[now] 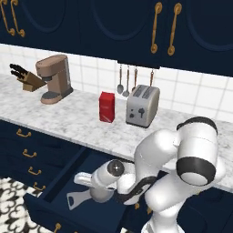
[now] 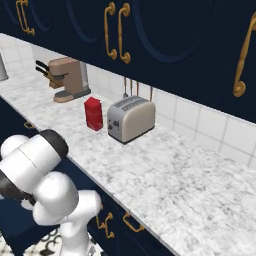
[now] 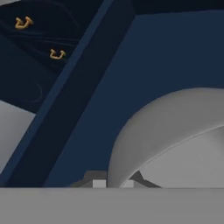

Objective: Pick the measuring cup from the drawer and place it on the counter.

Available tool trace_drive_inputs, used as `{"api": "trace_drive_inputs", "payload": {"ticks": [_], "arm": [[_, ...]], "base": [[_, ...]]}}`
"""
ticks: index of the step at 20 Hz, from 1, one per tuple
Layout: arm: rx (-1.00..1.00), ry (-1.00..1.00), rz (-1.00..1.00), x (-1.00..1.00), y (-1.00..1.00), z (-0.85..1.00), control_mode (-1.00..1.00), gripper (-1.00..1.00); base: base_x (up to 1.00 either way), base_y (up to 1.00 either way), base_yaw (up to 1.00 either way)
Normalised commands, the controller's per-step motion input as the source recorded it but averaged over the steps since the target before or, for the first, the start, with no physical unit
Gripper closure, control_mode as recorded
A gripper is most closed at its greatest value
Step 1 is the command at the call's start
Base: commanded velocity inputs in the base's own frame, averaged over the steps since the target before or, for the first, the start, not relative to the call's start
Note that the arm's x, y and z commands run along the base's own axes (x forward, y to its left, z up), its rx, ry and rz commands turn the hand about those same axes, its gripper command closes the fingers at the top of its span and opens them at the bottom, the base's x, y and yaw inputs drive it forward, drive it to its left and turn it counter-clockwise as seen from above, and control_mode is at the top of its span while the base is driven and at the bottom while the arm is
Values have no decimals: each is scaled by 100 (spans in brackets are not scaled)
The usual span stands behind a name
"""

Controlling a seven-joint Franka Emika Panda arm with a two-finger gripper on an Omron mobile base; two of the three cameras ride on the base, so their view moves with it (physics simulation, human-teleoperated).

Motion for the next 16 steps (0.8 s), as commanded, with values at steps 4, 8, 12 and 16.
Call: {"api": "trace_drive_inputs", "payload": {"ticks": [4, 8, 12, 16], "arm": [[-8, -2, 0, 0, 4, 100, -100, 100], [-8, 1, 0, 0, 3, 100, -100, 100], [-15, 0, -1, 0, 0, 100, -100, 100], [-19, 0, -3, 0, -8, 98, -100, 100]], "base": [[0, 0, 0], [0, 0, 0], [0, 0, 0], [0, 0, 0]]}}
